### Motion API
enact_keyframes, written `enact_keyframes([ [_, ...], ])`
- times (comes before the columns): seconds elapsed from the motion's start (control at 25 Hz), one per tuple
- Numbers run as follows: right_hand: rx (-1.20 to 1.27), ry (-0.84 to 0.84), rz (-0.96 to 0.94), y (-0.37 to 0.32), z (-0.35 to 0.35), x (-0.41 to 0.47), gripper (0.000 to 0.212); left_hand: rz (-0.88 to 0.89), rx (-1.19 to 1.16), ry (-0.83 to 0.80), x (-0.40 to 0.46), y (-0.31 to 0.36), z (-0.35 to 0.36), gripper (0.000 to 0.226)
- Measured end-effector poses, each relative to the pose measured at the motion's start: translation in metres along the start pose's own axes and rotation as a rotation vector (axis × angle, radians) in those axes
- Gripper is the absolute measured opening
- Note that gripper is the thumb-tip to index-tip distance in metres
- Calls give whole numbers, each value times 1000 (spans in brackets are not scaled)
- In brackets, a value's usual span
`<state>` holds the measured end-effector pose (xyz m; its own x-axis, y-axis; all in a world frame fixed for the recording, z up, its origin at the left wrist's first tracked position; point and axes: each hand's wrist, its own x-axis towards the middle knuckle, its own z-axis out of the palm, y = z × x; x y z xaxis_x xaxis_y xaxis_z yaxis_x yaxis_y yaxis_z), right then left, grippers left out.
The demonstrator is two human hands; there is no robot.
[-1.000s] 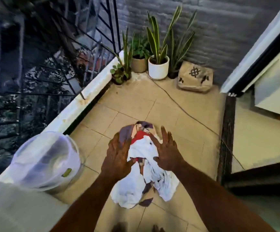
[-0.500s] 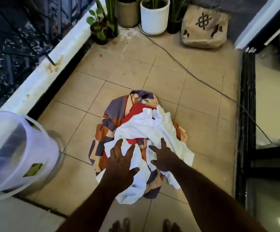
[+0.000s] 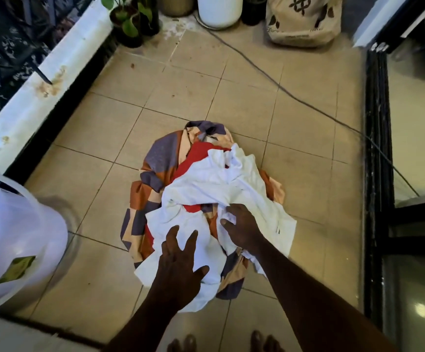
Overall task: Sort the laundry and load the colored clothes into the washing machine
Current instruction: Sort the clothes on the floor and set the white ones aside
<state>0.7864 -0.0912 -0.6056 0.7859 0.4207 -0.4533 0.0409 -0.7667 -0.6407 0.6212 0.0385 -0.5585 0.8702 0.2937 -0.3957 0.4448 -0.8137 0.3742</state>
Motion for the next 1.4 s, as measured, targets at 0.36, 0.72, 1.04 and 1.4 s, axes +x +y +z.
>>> enact_keyframes([
  [0.36,705,-31,-354,-48,-109,-126,23,66,-566,316,49,80,-45,65],
  [0.72,546,722,-318,41,-194,-150,46,585,-1026,-26,31,208,-58,67],
  [1.04,311,704,275,177,-216,-120,68,51,-614,-16,12,76,28,63],
  [1.4,-70,-106,25,115,-45,-44,70,-66,-576,-79,20,63,45,67],
])
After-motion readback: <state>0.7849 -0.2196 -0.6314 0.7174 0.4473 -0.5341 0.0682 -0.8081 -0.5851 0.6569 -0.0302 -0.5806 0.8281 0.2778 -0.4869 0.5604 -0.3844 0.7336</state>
